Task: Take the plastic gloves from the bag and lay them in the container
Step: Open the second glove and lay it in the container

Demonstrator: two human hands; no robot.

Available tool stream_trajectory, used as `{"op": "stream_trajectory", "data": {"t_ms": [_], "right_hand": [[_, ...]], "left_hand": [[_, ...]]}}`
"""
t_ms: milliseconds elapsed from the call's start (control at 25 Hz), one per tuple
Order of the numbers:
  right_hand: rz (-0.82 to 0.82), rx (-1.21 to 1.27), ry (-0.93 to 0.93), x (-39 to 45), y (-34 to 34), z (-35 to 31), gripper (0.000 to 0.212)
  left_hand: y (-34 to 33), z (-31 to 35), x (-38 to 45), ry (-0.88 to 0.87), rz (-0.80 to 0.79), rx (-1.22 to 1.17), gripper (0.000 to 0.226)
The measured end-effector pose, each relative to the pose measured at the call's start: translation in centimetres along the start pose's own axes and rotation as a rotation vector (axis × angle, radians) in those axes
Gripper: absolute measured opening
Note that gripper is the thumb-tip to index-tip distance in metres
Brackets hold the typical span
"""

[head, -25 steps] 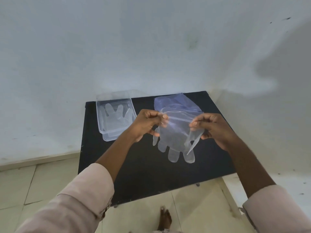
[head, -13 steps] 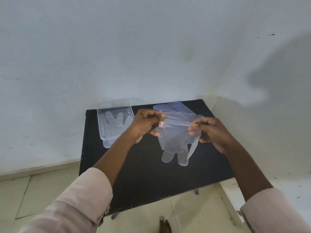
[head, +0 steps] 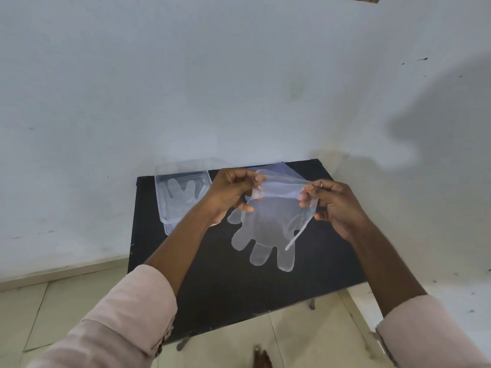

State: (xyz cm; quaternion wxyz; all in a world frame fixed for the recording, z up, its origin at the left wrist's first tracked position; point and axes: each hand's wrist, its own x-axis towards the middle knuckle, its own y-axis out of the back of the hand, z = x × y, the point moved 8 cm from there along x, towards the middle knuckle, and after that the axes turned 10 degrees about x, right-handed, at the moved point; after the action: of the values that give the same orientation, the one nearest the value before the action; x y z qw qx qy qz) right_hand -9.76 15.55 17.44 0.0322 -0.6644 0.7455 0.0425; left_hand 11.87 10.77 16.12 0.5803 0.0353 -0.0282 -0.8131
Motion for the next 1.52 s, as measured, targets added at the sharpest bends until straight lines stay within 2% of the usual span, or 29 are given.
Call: {"op": "stream_trajectory", "data": {"t_ms": [200, 360, 600, 720, 840, 1120, 1240, 1520], "right_hand": [[-0.006, -0.043, -0.007, -0.2, -0.1, 0.0, 0.012], [-0.013, -0.069, -0.03, -0.1, -0.7, 0.2, 0.012], [0.119, -0.211, -0.157, 1.5, -1.2, 0.6, 0.006], [0.145, -0.121, -0.167, 2.0, -2.1, 0.5, 0.01], [0.096, 0.032, -0.171, 2.2, -3.4, 0.9, 0.013], [0.014, -0.063, -0.126, 5.1, -6.7, 1.6, 0.015], [-0.016, -0.088, -0.09, 8.5, -9.4, 1.9, 0.016], [-0.213, 0.033, -0.109, 19.4, -19.2, 2.8, 0.022]], "left_hand": [[0.2, -0.4, -0.1, 0.053, 0.027, -0.043, 0.021], [0.3, -0.8, -0.3, 0.051, 0.016, 0.018, 0.021], [1.2, -1.3, 0.0, 0.089, 0.135, 0.099, 0.017], [1.5, -1.5, 0.2, 0.106, 0.164, 0.085, 0.017], [2.3, -1.6, 0.2, 0.101, 0.187, 0.051, 0.018], [5.7, -2.8, 1.5, 0.104, 0.225, 0.076, 0.023], [8.9, -3.7, 2.9, 0.142, 0.28, 0.078, 0.021], [19.0, -6.3, 7.9, 0.252, 0.476, 0.037, 0.012]]}}
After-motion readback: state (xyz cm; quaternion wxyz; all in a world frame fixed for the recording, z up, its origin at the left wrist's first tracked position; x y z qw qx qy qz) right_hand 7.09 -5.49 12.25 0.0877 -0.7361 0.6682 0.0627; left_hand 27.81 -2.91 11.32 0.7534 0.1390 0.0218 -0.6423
